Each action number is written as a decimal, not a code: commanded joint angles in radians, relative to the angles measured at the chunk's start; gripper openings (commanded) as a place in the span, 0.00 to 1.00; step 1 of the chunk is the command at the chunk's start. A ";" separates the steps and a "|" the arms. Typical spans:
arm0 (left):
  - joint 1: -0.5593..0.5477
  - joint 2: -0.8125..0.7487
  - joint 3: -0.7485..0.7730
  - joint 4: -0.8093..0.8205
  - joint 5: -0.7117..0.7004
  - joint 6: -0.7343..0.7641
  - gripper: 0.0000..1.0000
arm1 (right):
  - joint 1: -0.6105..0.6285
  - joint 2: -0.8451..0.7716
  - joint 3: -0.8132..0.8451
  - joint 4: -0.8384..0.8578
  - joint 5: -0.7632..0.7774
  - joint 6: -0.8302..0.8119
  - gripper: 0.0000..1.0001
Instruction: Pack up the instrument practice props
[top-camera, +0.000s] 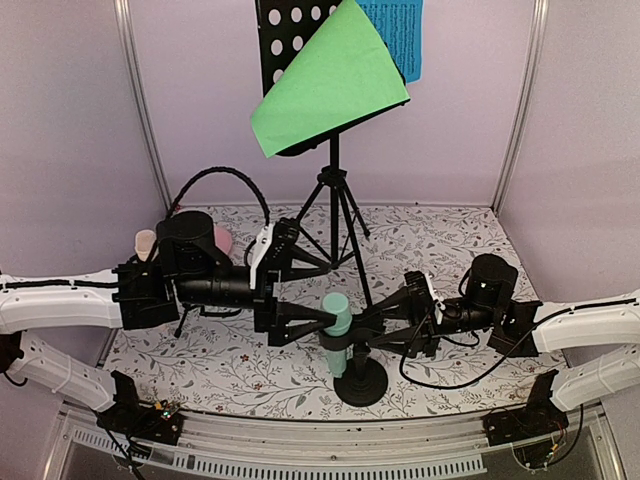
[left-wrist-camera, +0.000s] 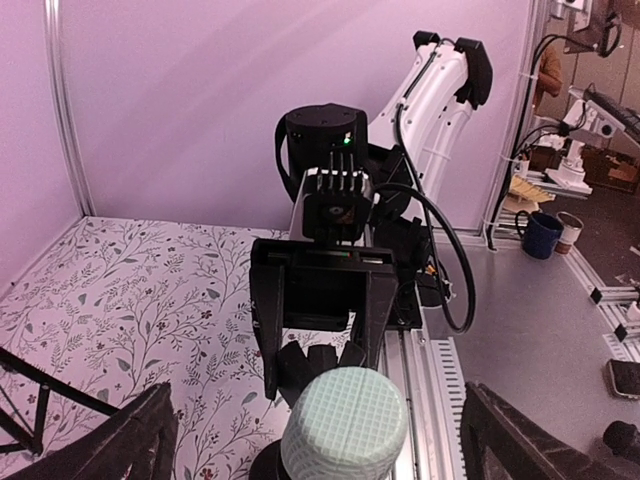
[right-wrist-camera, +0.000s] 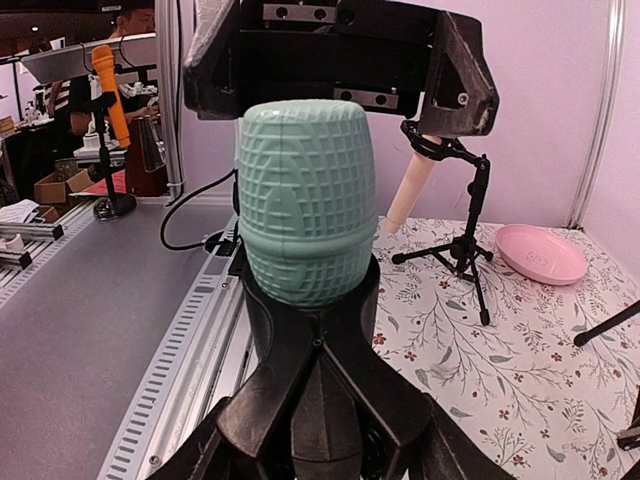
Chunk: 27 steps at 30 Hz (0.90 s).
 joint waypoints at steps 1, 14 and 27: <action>0.004 0.016 0.008 -0.042 -0.055 0.039 0.99 | 0.014 0.005 0.024 -0.004 0.012 0.008 0.43; -0.049 0.091 0.025 -0.010 -0.042 0.047 0.83 | 0.015 0.005 0.026 -0.019 0.029 0.007 0.42; -0.085 0.089 0.021 0.012 -0.111 0.048 0.41 | 0.015 0.016 0.028 -0.026 0.055 0.010 0.36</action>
